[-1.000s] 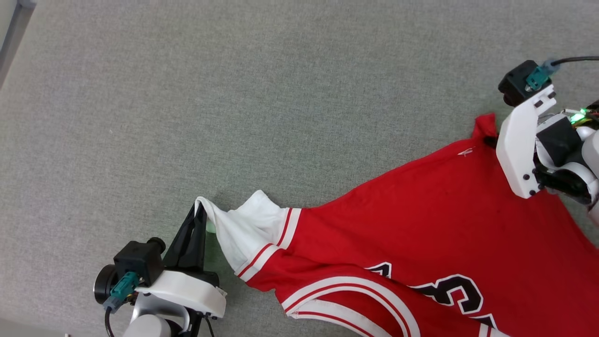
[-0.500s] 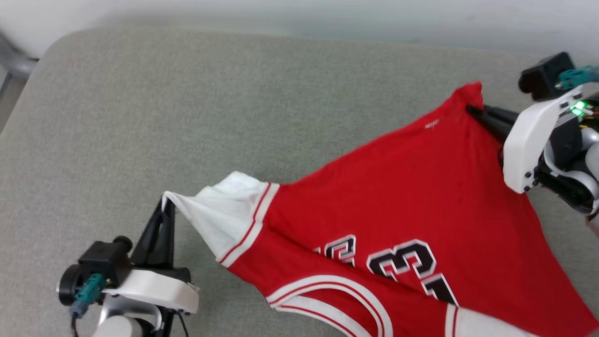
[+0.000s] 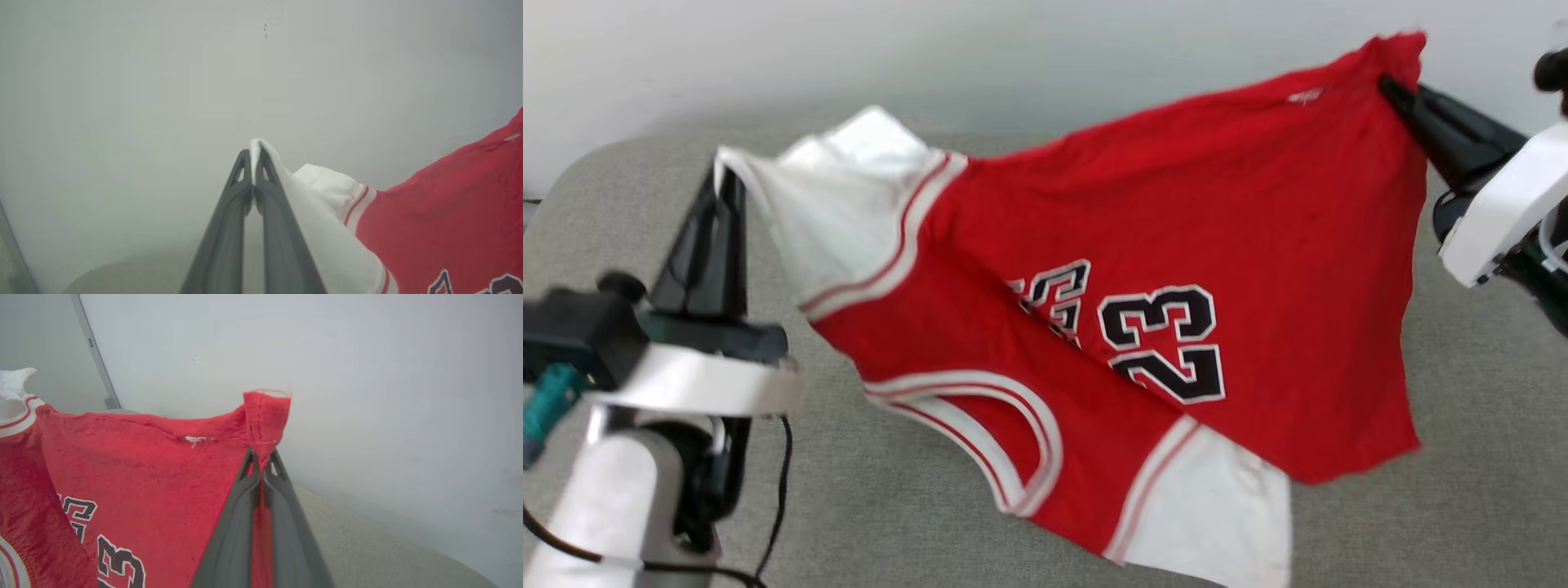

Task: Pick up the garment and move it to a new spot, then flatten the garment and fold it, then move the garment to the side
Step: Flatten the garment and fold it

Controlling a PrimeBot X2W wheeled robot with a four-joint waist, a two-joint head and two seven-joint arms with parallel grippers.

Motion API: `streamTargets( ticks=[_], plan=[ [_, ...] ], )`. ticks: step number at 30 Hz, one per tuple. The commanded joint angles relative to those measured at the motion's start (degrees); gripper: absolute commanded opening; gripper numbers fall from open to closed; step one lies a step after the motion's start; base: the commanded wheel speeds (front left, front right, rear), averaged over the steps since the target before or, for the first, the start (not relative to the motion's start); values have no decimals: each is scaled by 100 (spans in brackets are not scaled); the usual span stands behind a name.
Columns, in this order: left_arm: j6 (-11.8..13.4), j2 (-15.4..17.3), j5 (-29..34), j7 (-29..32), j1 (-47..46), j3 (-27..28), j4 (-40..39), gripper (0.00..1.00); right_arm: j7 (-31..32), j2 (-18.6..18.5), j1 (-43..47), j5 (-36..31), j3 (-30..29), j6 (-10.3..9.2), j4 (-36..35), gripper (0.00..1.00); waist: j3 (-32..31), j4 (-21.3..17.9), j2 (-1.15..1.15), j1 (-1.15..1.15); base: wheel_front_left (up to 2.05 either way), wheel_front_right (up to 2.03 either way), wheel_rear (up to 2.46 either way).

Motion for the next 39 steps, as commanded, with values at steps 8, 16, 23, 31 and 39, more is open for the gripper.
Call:
streamTargets(
  ticks=[8,16,23,31,39],
  plan=[
    [-237,229,46,470,-1404,-120,-225,0,247,405,-66,-506,-902,-7,-495,0,204,-176,0,0,0,0,0],
    [-484,275,68,771,-3163,-218,169,0,662,696,-860,-929,-1674,-7,-821,0,906,-176,0,0,0,0,0],
    [-790,306,152,861,-5084,-322,981,0,917,891,-2139,-1297,-2016,-6,-560,0,1676,-148,0,0,0,0,0],
    [-1025,276,241,750,-7031,-494,2031,0,795,1003,-3613,-1760,-2075,-6,113,0,2293,-75,0,0,0,0,0],
    [-1124,316,348,559,-8515,-657,3010,0,492,1029,-4994,-2009,-1864,-7,1047,0,2664,-9,0,0,0,0,0]
  ],
)
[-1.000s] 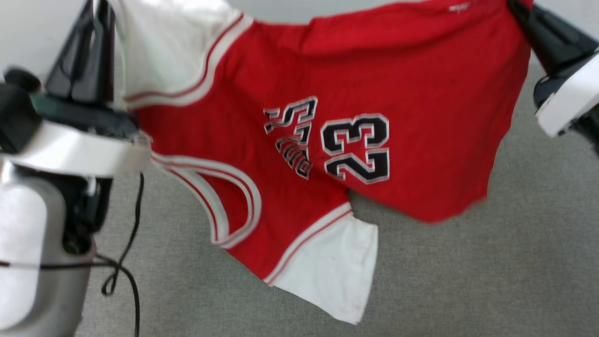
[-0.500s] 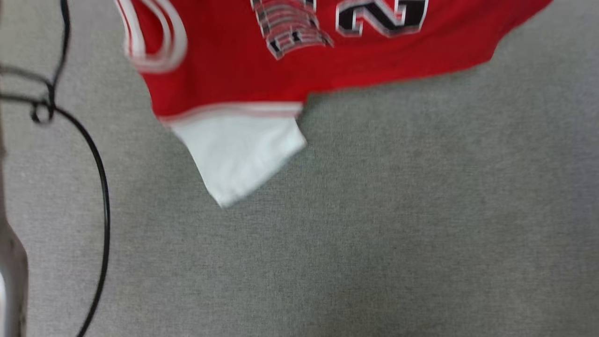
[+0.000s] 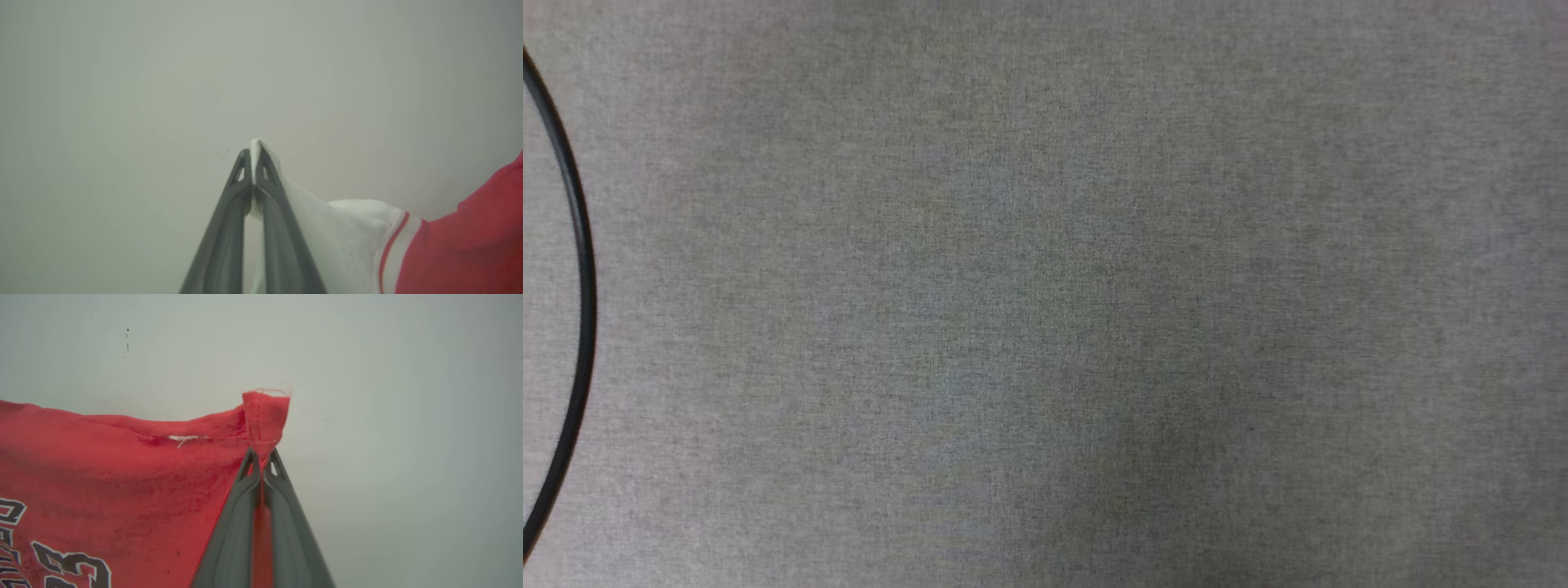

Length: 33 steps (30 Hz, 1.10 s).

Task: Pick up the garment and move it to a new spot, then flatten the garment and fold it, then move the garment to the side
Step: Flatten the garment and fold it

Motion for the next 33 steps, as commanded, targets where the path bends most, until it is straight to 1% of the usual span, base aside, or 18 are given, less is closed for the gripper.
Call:
streamTargets(
  ticks=[1,3,6,9,14,19,23,28,33],
  plan=[
    [-1,16,-4,-40,-73,-23,71,0,-46,43,-81,-22,60,-7,104,0,81,22,0,-1,0,0,0],
    [-23,32,-17,-108,-196,-58,236,0,-137,34,-296,-26,168,-7,326,0,190,36,0,-1,0,0,0],
    [-37,51,-73,-237,-182,-86,448,0,-308,20,-390,91,361,-7,619,0,351,45,0,-1,0,0,0],
    [-48,72,-151,-404,96,-93,648,0,-512,-38,-306,240,543,-7,881,0,459,43,0,-1,0,0,0],
    [-55,176,-244,-708,728,-147,728,0,-906,-56,155,561,986,-7,1209,0,451,-5,0,-1,0,0,0],
    [-17,259,-341,-941,1838,-164,566,0,-1212,-212,992,916,1632,-7,1203,0,256,-36,0,-1,0,0,0],
    [110,283,-425,-1085,2875,-120,188,0,-1383,-470,1742,1229,2066,-7,1010,0,36,7,0,-1,0,0,0],
    [374,321,-521,-1167,4349,-40,-435,0,-1546,-754,2801,1559,2463,-8,587,0,-338,25,0,-1,0,0,0],
    [643,313,-621,-1182,5866,-8,-1105,0,-1521,-965,3779,1727,2706,-8,194,0,-776,32,0,-1,0,0,0]
  ],
)
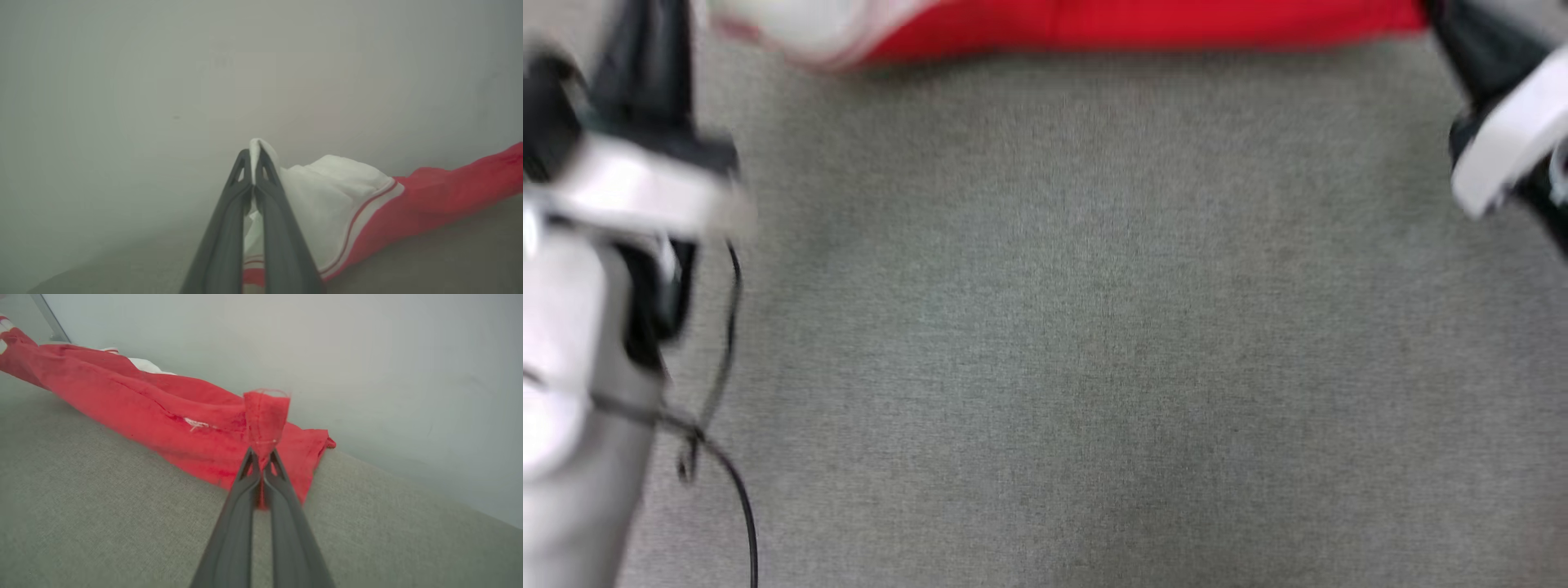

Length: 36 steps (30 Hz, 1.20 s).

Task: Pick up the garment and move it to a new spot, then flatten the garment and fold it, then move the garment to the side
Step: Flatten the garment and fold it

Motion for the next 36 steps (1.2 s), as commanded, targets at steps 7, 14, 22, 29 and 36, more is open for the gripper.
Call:
streamTargets(
  ticks=[7,14,22,29,36],
  plan=[
    [321,-106,-212,-38,1889,47,-705,0,96,-230,1175,199,88,-8,-306,0,-810,51,0,0,0,0,0],
    [484,-202,-540,51,3420,-68,-1045,0,215,-324,2261,338,91,-8,-520,0,-1414,116,0,0,0,0,0],
    [426,-348,-1014,172,4641,-218,-955,0,317,-326,3363,389,126,-8,-641,0,-2017,81,0,0,0,0,0],
    [409,-418,-1420,405,5516,-326,-976,0,338,-409,4149,392,97,-8,-686,0,-2380,22,0,0,0,0,0],
    [359,-389,-1800,756,6137,-433,-1165,0,411,-558,4782,442,17,-8,-791,0,-2558,69,0,0,0,0,0]
  ],
)
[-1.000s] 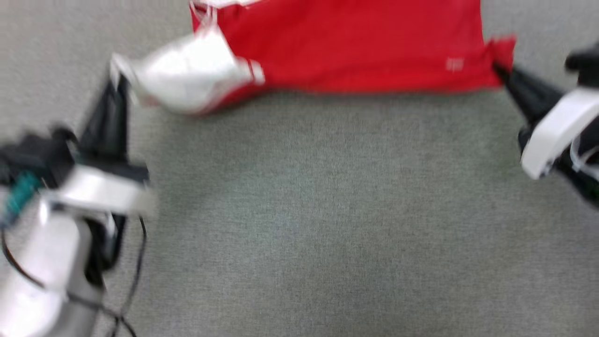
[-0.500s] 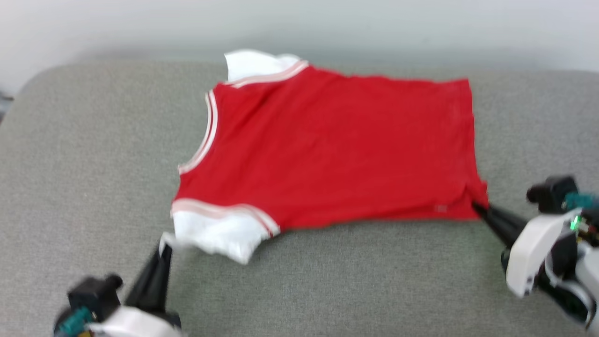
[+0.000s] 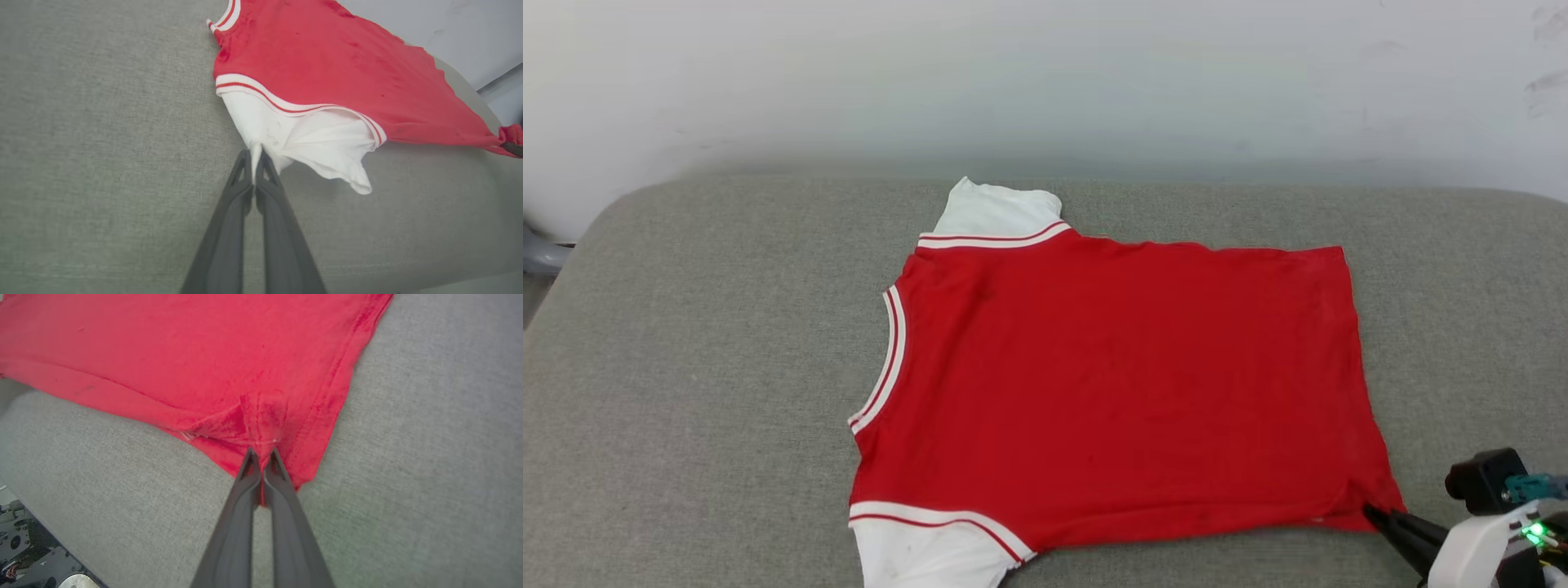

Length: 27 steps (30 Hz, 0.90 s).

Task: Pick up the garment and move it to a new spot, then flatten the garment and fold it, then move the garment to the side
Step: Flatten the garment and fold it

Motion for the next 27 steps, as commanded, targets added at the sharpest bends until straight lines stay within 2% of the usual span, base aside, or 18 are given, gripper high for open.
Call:
streamTargets(
  ticks=[1,4,16,22,27],
  plan=[
    [-25,2,-66,70,110,-32,-56,0,39,-51,189,45,-22,-8,-63,0,-25,21,0,1,0,0,0],
    [47,-2,-41,47,134,-29,-95,0,65,-104,346,48,-146,-8,-191,0,-15,32,0,1,0,0,0],
    [21,176,428,-89,-853,5,-78,0,238,109,21,-42,-480,-7,-433,0,104,-68,0,1,0,0,0],
    [-82,324,588,26,-1692,62,-6,0,270,209,-234,-34,-624,-7,-490,0,364,-190,0,1,0,0,0],
    [-269,466,680,173,-2508,74,257,0,267,246,-532,-84,-742,-7,-496,0,769,-323,0,1,0,0,0]
  ],
)
